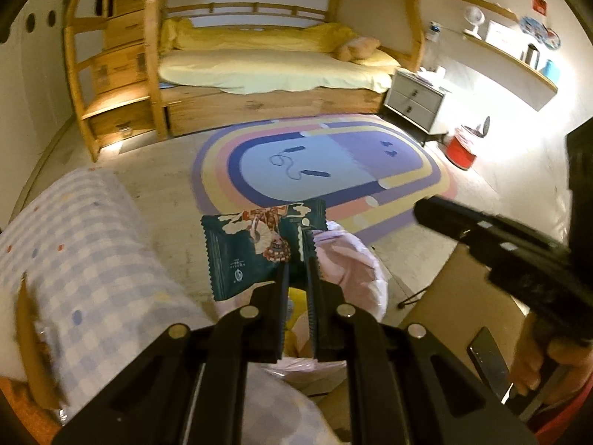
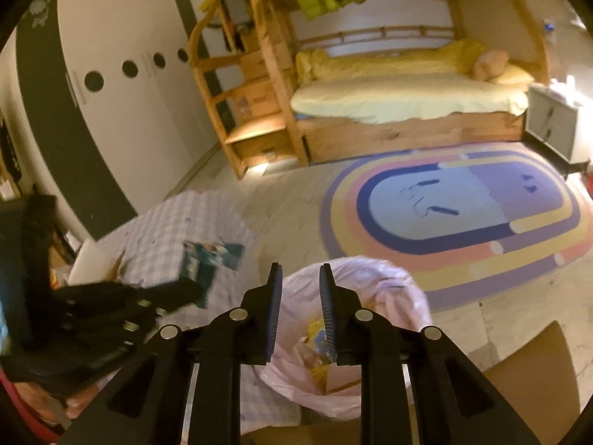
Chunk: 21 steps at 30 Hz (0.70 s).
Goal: Collect trash
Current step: 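Grasp the green snack wrapper with the left tool while the right tool carries the foam sheet to the bin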
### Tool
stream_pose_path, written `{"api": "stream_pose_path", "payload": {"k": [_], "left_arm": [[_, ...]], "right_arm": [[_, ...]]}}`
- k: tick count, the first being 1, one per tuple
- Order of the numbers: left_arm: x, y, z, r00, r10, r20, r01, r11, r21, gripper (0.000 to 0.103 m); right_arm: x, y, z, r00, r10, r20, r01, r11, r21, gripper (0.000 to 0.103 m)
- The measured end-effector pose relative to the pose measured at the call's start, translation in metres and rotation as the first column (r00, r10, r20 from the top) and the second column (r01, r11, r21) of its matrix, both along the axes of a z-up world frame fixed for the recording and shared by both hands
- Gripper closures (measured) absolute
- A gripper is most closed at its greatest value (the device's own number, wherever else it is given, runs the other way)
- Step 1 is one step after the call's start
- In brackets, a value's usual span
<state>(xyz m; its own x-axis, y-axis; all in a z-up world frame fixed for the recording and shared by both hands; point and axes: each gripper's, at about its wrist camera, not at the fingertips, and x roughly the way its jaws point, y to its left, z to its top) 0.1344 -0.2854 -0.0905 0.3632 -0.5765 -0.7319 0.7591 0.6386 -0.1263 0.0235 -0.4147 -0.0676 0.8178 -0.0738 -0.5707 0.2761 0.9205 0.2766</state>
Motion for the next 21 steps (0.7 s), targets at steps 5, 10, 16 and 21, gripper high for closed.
{"api": "stream_pose_path", "payload": {"k": [5,10,16,21], "left_arm": [[0.000,-0.023,-0.009,0.998,-0.048,-0.028,0.048,0.999,-0.007,0.093],[0.007,-0.039,-0.021,0.997,-0.062,-0.041,0.063,0.998,0.025,0.075],[0.006,-0.019,-0.010,1.000,-0.006,-0.013,0.006,1.000,0.029,0.050],[-0.009,0.032,0.018,0.995,0.069,0.065,-0.071,0.997,0.024,0.044]], "right_arm": [[-0.015,-0.013,0.006,0.999,-0.035,0.019,0.035,0.999,0.007,0.079],[-0.018,-0.020,0.005,0.998,-0.055,0.020,0.054,0.998,0.013,0.079],[-0.025,-0.020,0.010,0.998,-0.056,0.029,0.056,0.998,0.019,0.079],[-0.031,0.001,0.019,0.999,-0.016,0.035,0.015,1.000,0.019,0.079]]}}
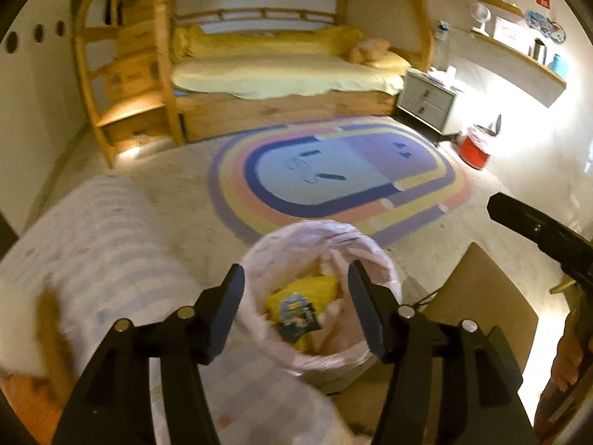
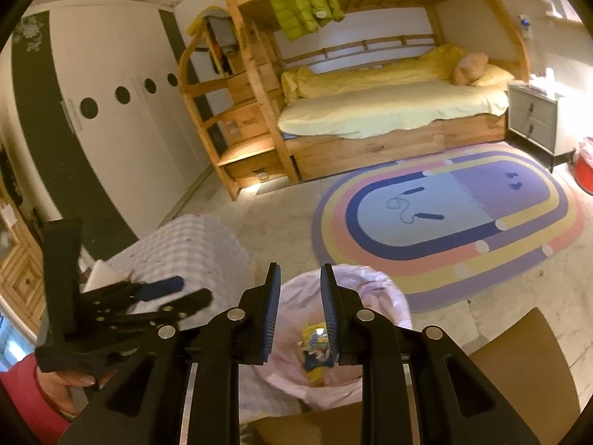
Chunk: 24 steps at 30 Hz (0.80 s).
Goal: Collect trash
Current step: 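Grasp the green snack wrapper with the left tool while the right tool carries the foam sheet to the bin, then release the items into the bin and return both tools to the table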
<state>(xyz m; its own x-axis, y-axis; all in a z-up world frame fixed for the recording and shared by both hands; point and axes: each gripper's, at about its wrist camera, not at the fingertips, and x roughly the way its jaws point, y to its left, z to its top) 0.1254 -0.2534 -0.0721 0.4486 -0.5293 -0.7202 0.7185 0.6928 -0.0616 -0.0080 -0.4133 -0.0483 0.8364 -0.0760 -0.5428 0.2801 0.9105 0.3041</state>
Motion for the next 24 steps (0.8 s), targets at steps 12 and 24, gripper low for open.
{"api": "stream_pose_path", "payload": {"k": [12,24], "left_arm": [[-0.041,0.114,0.044,0.977,0.198,0.074,-0.196,0.980,-0.029,0.035],[-0.073,0.242,0.053,0.878,0.464,0.122,-0.464,0.885,-0.028,0.029]], "right_arm": [[-0.004,0.084,0.024,0.985,0.173,-0.022,-0.174,0.983,-0.061,0.070],[0.025,0.203,0.025,0.904,0.417,-0.095,-0.426,0.895,-0.131,0.050]]}}
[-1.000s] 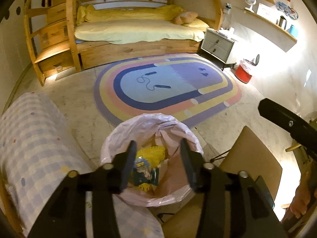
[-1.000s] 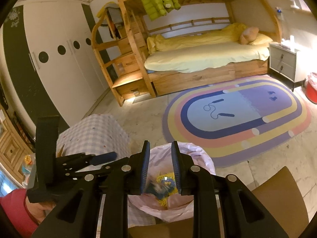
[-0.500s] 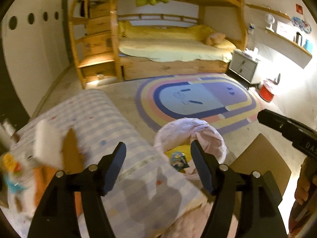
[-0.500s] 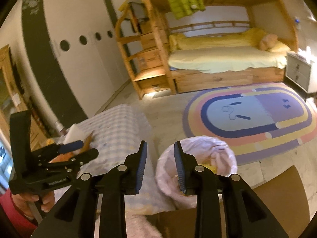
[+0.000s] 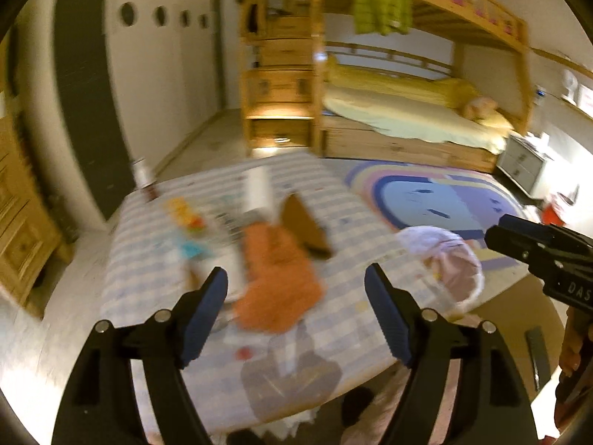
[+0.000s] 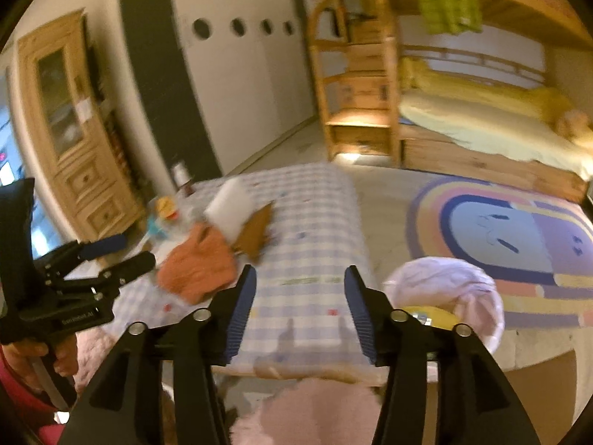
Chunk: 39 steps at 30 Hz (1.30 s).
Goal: Collect trash
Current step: 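Release the items into the bin and return both tools to the table, then grasp the orange fuzzy glove with the right tool and lift it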
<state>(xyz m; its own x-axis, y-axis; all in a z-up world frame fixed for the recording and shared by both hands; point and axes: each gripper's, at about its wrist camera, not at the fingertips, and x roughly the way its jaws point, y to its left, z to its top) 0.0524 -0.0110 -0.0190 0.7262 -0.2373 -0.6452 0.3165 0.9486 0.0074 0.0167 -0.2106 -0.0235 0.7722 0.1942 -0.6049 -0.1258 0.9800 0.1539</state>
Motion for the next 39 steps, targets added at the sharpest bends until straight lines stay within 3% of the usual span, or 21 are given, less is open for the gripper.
{"api": "stream_pose_path", "payload": {"k": [3,5,7,13,19,22,26,31,33,35,39], "left_arm": [[-0.005,0.030,-0.004,0.997,0.075,-0.002,-0.075,0.997,0.012,0.028],[-0.008,0.046,-0.006,0.993,0.121,-0.003,-0.121,0.992,0.024,0.019],[-0.011,0.067,-0.010,0.985,0.172,-0.005,-0.172,0.985,0.028,0.018],[-0.008,0.102,-0.014,0.970,0.238,-0.039,-0.238,0.971,0.006,0.018],[0.002,0.106,-0.022,0.966,0.254,-0.044,-0.253,0.967,0.018,0.018],[0.009,0.107,-0.027,0.966,0.252,-0.052,-0.251,0.968,0.020,0.018],[0.017,0.107,-0.031,0.966,0.250,-0.063,-0.249,0.968,0.021,0.018],[0.021,0.107,-0.034,0.965,0.255,-0.061,-0.254,0.967,0.036,0.018],[0.022,0.107,-0.034,0.964,0.259,-0.060,-0.257,0.966,0.040,0.018],[0.022,0.108,-0.035,0.963,0.261,-0.063,-0.259,0.965,0.037,0.018],[0.020,0.110,-0.034,0.963,0.261,-0.064,-0.259,0.965,0.034,0.018]], "right_arm": [[0.007,0.028,-0.005,0.998,0.059,-0.021,-0.059,0.998,-0.013,0.045],[0.010,0.044,-0.009,0.996,0.087,-0.031,-0.088,0.996,-0.022,0.042],[0.016,0.059,-0.013,0.992,0.117,-0.044,-0.118,0.992,-0.032,0.040],[0.031,0.086,-0.024,0.984,0.156,-0.082,-0.161,0.986,-0.052,0.039],[0.049,0.088,-0.033,0.987,0.129,-0.091,-0.135,0.988,-0.069,0.038],[0.058,0.083,-0.036,0.990,0.107,-0.089,-0.114,0.991,-0.073,0.043],[0.068,0.080,-0.037,0.988,0.119,-0.093,-0.124,0.991,-0.049,0.062],[0.072,0.103,-0.041,0.968,0.228,-0.104,-0.234,0.971,-0.049,0.061],[0.076,0.112,-0.044,0.961,0.250,-0.114,-0.258,0.965,-0.057,0.052],[0.080,0.123,-0.047,0.957,0.265,-0.118,-0.275,0.958,-0.076,0.038],[0.092,0.136,-0.054,0.958,0.254,-0.136,-0.267,0.959,-0.090,0.021]]}}
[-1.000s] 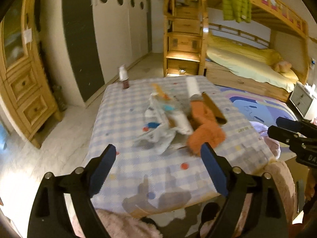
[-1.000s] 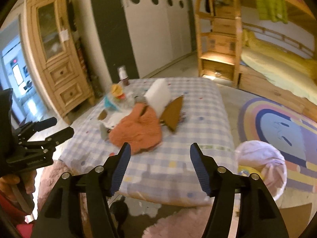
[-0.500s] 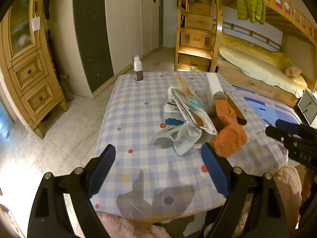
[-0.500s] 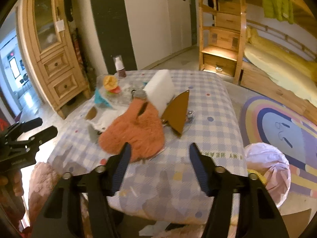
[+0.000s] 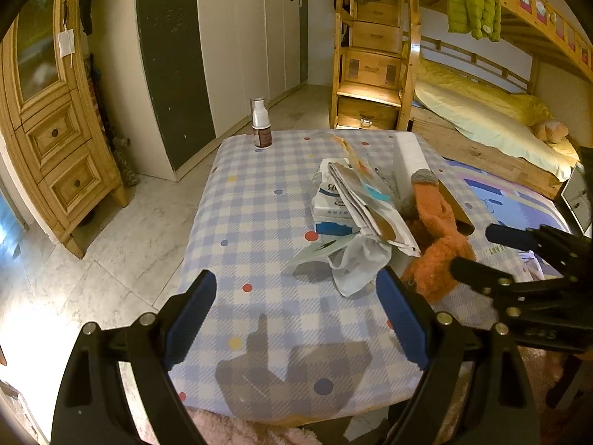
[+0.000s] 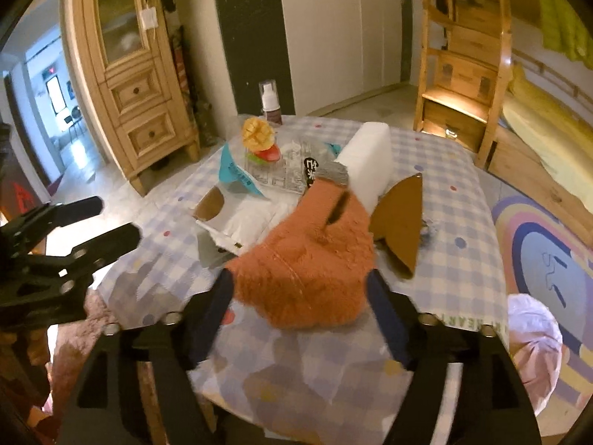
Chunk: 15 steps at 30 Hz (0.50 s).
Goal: Collect trash
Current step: 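Grasp the orange fuzzy glove with the right tool and lift it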
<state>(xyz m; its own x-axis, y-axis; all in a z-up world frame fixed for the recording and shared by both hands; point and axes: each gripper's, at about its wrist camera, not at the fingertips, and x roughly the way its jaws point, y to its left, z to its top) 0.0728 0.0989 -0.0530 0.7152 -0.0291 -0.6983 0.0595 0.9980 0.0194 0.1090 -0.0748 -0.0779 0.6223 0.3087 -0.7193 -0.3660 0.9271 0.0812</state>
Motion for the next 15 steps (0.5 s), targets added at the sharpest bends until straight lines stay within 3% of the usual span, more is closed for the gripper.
{"api": "stream_pose_path", "payload": {"k": [2,6,10,12,14,15], "left_arm": [[0.000,0.001,0.000,1.000,0.002,0.001,-0.002,1.000,-0.001,0.018],[-0.003,0.002,0.000,1.000,0.002,0.004,-0.002,1.000,-0.002,0.018],[-0.007,0.002,0.000,1.000,-0.006,0.006,0.006,1.000,-0.004,0.018],[-0.009,0.002,0.000,1.000,-0.007,0.005,0.007,1.000,-0.004,0.018],[-0.010,0.002,0.000,1.000,-0.007,0.004,0.007,1.000,-0.005,0.018],[-0.011,0.002,0.001,1.000,-0.006,0.005,0.006,1.000,-0.005,0.018]], "right_arm": [[0.009,-0.001,-0.003,0.999,-0.028,-0.020,0.029,0.999,0.029,0.017],[0.022,-0.002,-0.007,0.997,-0.060,-0.053,0.063,0.996,0.058,0.018],[0.025,-0.001,-0.017,0.992,-0.034,-0.121,0.043,0.996,0.073,0.047],[0.020,0.000,-0.016,0.993,-0.014,-0.114,0.022,0.998,0.066,0.059],[0.013,0.002,-0.012,0.996,-0.002,-0.088,0.006,0.999,0.046,0.078],[0.010,0.004,-0.009,0.998,0.003,-0.070,-0.001,0.999,0.033,0.081]]}}
